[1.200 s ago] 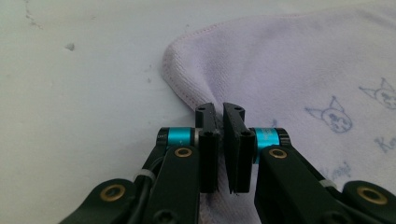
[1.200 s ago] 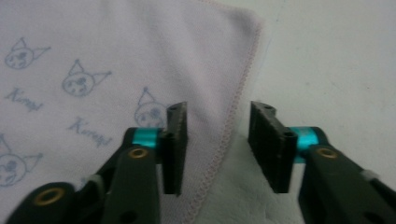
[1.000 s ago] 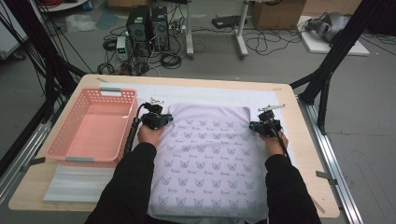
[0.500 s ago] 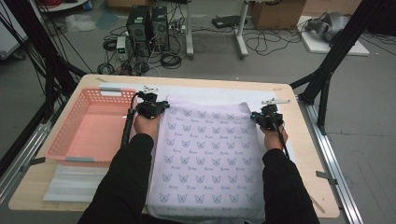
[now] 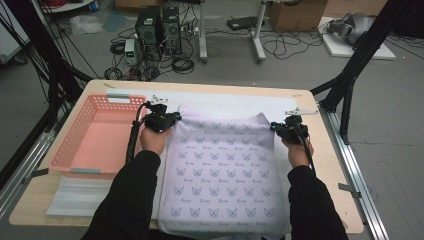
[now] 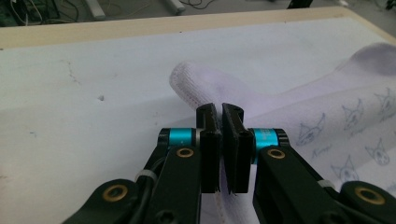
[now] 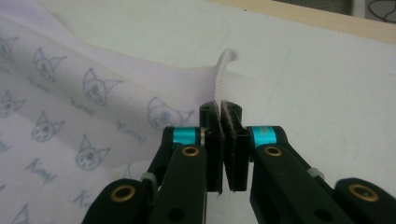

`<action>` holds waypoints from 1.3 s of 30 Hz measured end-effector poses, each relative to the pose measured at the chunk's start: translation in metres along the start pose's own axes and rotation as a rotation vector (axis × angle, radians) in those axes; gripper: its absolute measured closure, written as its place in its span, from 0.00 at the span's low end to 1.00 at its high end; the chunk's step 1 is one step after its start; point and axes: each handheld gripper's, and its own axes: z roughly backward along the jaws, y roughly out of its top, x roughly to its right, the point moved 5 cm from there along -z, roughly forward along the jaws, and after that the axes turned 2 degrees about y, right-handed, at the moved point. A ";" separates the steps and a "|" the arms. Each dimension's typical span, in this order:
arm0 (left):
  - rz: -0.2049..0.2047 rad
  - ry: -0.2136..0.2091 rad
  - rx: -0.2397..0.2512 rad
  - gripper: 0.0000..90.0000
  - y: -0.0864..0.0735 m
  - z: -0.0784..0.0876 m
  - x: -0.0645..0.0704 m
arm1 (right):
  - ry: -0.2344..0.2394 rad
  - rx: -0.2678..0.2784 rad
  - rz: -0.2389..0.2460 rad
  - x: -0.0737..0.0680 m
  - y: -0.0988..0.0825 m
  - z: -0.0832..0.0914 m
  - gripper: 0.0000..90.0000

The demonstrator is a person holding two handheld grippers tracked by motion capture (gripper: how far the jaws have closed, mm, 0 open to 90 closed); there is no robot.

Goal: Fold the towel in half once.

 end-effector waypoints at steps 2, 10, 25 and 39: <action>0.000 -0.009 0.013 0.95 0.000 0.005 0.003 | 0.011 0.008 -0.008 0.000 -0.002 0.004 0.98; -0.009 -0.062 0.018 0.95 -0.014 0.025 0.015 | 0.060 0.018 0.017 -0.012 -0.005 0.025 0.98; 0.005 -0.118 0.042 0.95 -0.036 0.067 0.028 | 0.103 0.051 0.029 -0.035 -0.026 0.065 0.98; -0.041 -0.194 0.055 0.95 -0.066 0.093 0.047 | 0.117 0.062 0.055 -0.049 -0.060 0.087 0.98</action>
